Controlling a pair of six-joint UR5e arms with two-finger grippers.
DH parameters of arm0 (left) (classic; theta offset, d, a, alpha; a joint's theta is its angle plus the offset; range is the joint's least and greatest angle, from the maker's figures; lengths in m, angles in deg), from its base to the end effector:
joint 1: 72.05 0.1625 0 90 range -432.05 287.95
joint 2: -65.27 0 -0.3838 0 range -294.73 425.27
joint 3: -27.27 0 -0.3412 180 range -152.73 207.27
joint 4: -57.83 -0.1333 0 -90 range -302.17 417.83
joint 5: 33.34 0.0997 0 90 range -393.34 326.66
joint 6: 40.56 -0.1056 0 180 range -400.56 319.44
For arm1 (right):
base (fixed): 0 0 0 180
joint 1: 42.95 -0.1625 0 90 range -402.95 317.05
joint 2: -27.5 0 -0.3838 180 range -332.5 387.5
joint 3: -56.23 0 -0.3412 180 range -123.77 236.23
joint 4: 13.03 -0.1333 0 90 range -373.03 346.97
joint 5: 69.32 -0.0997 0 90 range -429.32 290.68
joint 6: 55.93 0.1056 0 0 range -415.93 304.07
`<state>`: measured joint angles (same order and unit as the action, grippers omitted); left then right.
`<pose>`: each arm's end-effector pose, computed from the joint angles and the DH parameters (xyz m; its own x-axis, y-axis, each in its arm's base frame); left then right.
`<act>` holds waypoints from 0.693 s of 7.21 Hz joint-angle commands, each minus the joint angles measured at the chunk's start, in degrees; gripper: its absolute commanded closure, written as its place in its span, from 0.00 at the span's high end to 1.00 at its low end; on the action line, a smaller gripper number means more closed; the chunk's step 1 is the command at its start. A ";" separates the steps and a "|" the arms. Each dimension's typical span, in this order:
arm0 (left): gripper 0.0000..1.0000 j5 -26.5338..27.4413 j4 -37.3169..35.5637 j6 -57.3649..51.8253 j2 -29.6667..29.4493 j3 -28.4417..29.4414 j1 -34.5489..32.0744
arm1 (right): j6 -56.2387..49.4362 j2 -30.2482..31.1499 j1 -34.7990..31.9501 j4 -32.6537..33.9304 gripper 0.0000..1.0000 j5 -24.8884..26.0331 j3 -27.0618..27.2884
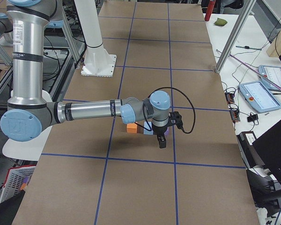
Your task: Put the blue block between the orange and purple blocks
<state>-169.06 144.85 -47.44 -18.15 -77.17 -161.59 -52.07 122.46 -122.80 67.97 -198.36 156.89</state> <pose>-0.0545 -0.4001 0.5621 0.6917 0.1854 -0.6980 -0.0915 0.9812 0.1699 -0.0089 -0.4287 0.5650 0.7462 -0.2294 0.6249 0.1205 0.9698 0.2122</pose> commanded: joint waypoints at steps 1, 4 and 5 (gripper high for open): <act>1.00 0.02 0.08 0.02 0.02 0.37 0.07 | 0.18 0.14 0.05 -0.06 1.00 -1.03 -0.37; 1.00 0.11 -0.01 0.11 0.37 2.64 -0.02 | 0.18 0.50 -0.12 0.03 1.00 -3.05 -0.54; 1.00 0.02 0.07 0.02 0.37 3.27 -0.02 | 0.27 0.50 -0.12 0.03 1.00 -3.05 -0.55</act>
<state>-168.97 144.89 -47.36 -17.82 -74.96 -161.60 -51.87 122.92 -122.91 68.00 -201.25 156.39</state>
